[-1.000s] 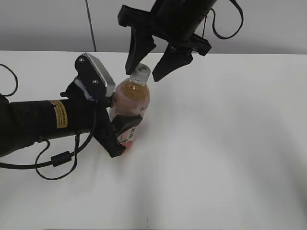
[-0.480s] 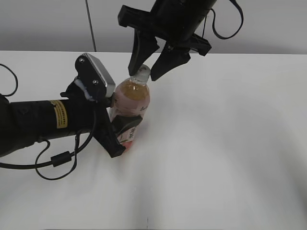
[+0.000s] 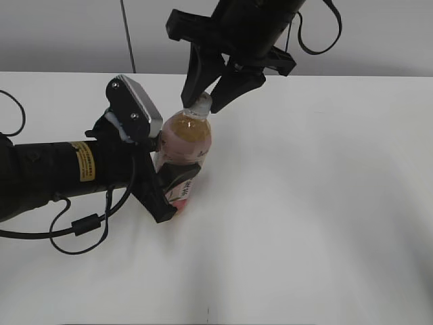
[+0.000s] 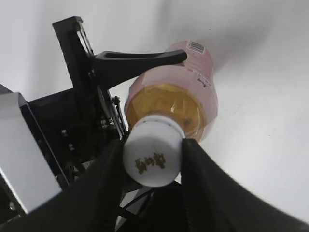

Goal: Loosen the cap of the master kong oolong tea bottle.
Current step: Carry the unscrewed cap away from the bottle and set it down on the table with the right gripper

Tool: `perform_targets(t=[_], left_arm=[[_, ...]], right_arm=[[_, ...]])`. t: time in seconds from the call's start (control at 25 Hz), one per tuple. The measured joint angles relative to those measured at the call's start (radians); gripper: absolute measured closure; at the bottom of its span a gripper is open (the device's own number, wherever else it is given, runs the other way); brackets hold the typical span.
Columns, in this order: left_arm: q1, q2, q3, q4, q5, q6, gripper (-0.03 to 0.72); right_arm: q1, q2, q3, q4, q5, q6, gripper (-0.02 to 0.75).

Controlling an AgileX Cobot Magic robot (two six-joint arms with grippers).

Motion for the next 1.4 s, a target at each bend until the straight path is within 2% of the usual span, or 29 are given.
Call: perform_targets(t=[0.68, 1.12, 1.4], left_arm=[[0.000, 0.000, 0.000, 0.001, -0.004, 0.000, 0.316], [0.001, 0.000, 0.000, 0.003, -0.004, -0.001, 0.316], [0.001, 0.000, 0.000, 0.001, -0.004, -0.002, 0.316]], right_arm=[[0.000, 0.000, 0.000, -0.003, 0.000, -0.383, 0.456], [0.000, 0.000, 0.000, -0.006, -0.011, -0.863, 0.456], [0.000, 0.000, 0.000, -0.006, -0.023, -1.034, 0.458]])
